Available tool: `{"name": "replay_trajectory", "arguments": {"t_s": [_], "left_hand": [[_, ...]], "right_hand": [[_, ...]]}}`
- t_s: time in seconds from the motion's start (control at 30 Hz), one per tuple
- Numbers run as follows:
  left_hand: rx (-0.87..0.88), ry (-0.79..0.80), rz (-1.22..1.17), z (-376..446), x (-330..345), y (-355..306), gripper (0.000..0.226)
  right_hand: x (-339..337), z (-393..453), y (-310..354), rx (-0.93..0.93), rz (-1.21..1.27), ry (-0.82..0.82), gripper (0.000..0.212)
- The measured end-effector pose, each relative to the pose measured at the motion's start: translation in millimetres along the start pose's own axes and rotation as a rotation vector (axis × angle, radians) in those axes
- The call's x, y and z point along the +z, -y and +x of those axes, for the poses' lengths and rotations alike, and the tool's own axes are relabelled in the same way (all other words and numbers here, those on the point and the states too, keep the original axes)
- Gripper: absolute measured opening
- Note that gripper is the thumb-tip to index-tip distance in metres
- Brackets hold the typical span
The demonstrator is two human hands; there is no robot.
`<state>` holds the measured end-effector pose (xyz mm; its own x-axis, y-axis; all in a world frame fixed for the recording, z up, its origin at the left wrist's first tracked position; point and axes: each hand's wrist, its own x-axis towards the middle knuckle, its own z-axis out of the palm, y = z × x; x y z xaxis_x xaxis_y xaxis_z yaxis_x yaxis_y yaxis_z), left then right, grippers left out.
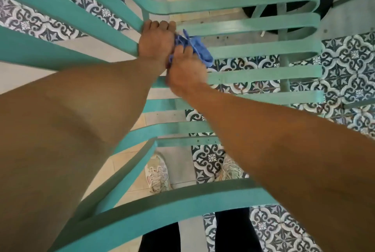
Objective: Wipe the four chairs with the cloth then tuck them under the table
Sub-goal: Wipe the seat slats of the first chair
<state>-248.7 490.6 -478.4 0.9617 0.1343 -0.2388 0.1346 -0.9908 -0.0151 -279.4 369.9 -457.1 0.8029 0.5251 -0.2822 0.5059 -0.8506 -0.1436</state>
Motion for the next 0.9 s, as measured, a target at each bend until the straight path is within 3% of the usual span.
{"name": "replay_trajectory", "arguments": {"t_s": [0.07,0.2,0.27,0.33,0.43,0.5,0.6,0.7,0.8,0.9], "left_hand": [[0.01,-0.004,0.011,2,2,1,0.033],[-0.007,-0.045,0.0,-3,1,-2,0.041],[-0.02,-0.031,-0.001,-5,-1,-3,0.046],[-0.016,-0.042,-0.002,-4,-1,-4,0.045],[-0.011,-0.052,0.005,-3,2,-3,0.043],[-0.012,-0.05,-0.006,-3,2,-4,0.043],[-0.02,-0.042,-0.014,-3,1,-3,0.041],[-0.013,-0.051,-0.017,-3,3,-3,0.04],[-0.013,-0.063,0.004,-4,4,-1,0.04],[-0.005,-0.073,0.009,-3,3,-2,0.041]], "right_hand": [[4,0,13,-0.001,0.061,-0.037,0.036],[-19,-29,-84,-0.13,-0.019,0.009,0.037],[-29,-51,-154,0.01,-0.056,-0.02,0.038],[-47,-77,-205,0.267,-0.055,-0.011,0.039],[-50,-96,-218,0.421,-0.058,0.016,0.04],[-39,-90,-177,0.305,-0.035,0.056,0.031],[-15,-66,-72,-0.049,0.062,0.132,0.018],[-1,-64,33,-0.336,0.126,0.232,0.031],[1,-71,25,-0.412,0.138,0.181,0.042],[-13,-85,-61,-0.497,0.127,0.194,0.032]]}}
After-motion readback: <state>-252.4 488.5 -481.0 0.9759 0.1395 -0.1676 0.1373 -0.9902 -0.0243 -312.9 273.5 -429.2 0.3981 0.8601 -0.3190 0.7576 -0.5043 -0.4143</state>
